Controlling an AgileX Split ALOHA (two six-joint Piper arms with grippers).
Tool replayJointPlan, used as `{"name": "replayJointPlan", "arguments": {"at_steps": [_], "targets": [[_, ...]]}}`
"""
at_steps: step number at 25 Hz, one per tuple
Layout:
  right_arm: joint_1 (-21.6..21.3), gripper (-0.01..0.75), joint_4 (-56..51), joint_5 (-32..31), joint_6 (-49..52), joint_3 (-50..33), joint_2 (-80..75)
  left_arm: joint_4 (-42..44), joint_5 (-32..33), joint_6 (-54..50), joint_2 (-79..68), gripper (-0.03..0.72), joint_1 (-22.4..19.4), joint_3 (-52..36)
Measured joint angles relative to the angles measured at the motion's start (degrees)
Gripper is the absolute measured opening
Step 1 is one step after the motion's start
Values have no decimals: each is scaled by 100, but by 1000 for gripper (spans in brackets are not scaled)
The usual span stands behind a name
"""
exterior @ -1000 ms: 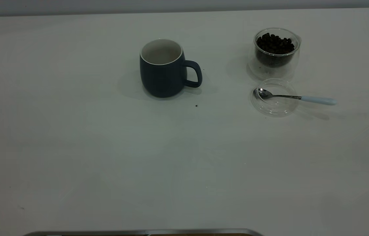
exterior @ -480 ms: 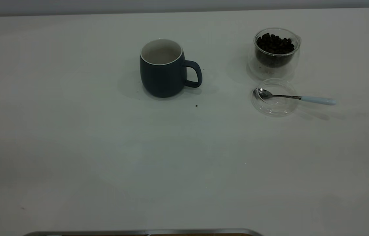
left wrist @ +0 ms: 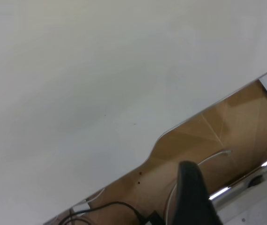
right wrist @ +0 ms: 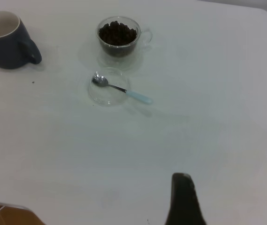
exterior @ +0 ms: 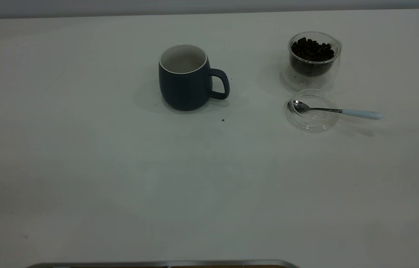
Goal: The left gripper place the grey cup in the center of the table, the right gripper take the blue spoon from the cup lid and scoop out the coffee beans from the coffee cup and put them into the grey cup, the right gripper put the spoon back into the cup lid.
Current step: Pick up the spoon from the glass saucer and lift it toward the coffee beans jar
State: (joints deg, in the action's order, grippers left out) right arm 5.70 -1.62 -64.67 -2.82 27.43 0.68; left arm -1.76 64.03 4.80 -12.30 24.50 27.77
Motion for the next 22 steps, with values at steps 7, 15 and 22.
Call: {"name": "replayJointPlan", "arguments": {"at_steps": [7,15,22], "targets": [[0,561,0,0,0,0,0,-11,0,11,245,545,-1928,-5],[0,561,0,0,0,0,0,-11,74,11,1324,545,-2367,-5],[0,561,0,0,0,0,0,-20,85,0,1331,545,-2373,-5]]}}
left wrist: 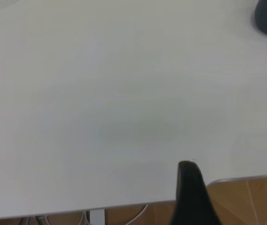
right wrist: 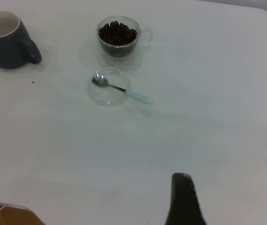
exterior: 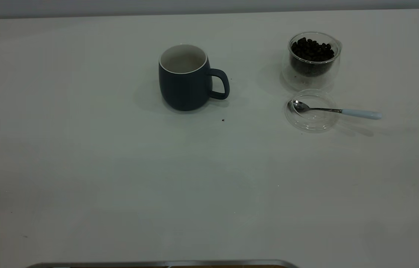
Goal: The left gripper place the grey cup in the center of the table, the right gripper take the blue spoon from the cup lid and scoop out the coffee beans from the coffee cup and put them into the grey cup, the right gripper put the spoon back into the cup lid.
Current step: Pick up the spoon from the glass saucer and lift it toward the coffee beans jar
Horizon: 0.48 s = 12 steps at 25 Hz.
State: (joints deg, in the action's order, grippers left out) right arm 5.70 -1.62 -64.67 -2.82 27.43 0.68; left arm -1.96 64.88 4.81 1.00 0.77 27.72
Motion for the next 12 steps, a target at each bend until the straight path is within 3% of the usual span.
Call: {"name": "replayJointPlan", "arguments": {"at_steps": [12], "targets": [[0,561,0,0,0,0,0,-20,0,-428,0,545,0,0]]}}
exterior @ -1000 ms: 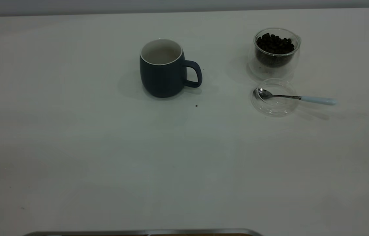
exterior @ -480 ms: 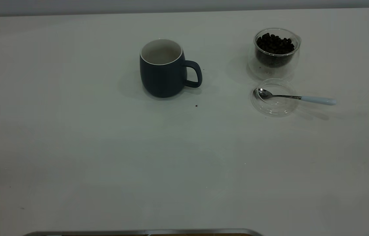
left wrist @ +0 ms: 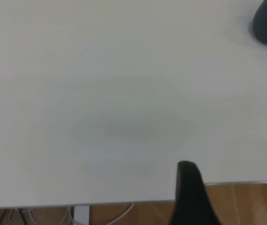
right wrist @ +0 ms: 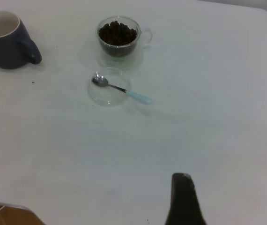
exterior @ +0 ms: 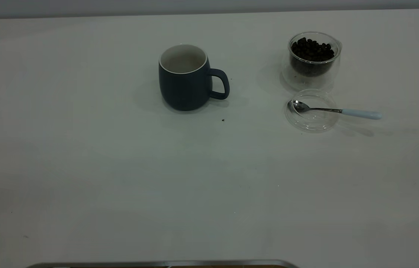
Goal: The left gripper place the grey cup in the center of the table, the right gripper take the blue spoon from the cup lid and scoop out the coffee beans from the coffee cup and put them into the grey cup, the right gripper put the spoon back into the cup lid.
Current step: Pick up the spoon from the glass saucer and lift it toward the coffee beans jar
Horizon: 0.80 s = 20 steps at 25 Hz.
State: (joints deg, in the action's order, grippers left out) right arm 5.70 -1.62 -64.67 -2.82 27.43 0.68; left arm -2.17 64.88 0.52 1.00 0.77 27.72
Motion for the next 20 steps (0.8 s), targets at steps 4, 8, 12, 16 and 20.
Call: {"name": "replayJointPlan", "arguments": {"at_steps": [4,8,12,16,20], "targets": [[0,561,0,0,0,0,0,0,0,41,0,545,0,0],[0,561,0,0,0,0,0,0,0,41,0,545,0,0],[0,561,0,0,0,0,0,0,0,45,0,545,0,0],[0,561,-8,0,0,0,0,0,0,45,0,545,0,0],[0,561,-96,0,60,0,0,0,0,45,0,545,0,0]]}}
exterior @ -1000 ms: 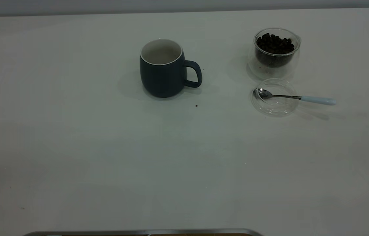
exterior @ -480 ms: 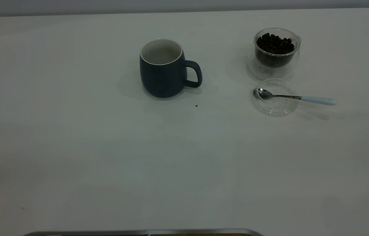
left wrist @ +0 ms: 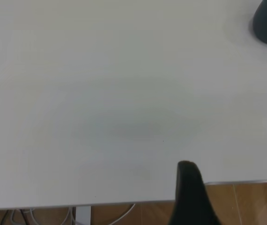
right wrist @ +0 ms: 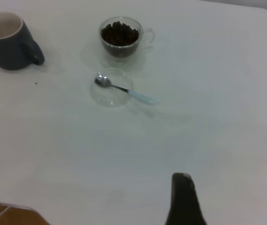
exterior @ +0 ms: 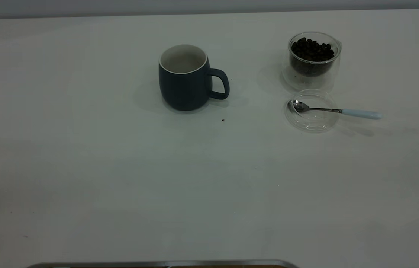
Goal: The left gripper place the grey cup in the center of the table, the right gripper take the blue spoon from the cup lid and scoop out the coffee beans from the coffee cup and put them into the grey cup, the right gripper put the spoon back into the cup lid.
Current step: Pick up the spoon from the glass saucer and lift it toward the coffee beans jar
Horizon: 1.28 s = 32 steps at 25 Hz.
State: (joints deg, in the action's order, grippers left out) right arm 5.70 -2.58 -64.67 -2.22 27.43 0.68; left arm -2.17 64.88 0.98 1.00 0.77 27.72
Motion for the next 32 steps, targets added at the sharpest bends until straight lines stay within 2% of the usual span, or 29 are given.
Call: {"name": "replayJointPlan", "arguments": {"at_steps": [5,11,19,24,32], "targets": [[0,571,-332,446,414,257,-490,0,0,0,0,545,0,0],[0,604,-801,1420,398,1054,-2926,0,2,0,0,545,0,0],[0,606,-3482,2665,-1748,1571,-5862,0,2,0,0,545,0,0],[0,606,-5123,3026,-2960,1571,-7133,0,2,0,0,545,0,0],[-8,606,-6659,3459,-4297,1606,-8434,0,2,0,0,545,0,0]]}}
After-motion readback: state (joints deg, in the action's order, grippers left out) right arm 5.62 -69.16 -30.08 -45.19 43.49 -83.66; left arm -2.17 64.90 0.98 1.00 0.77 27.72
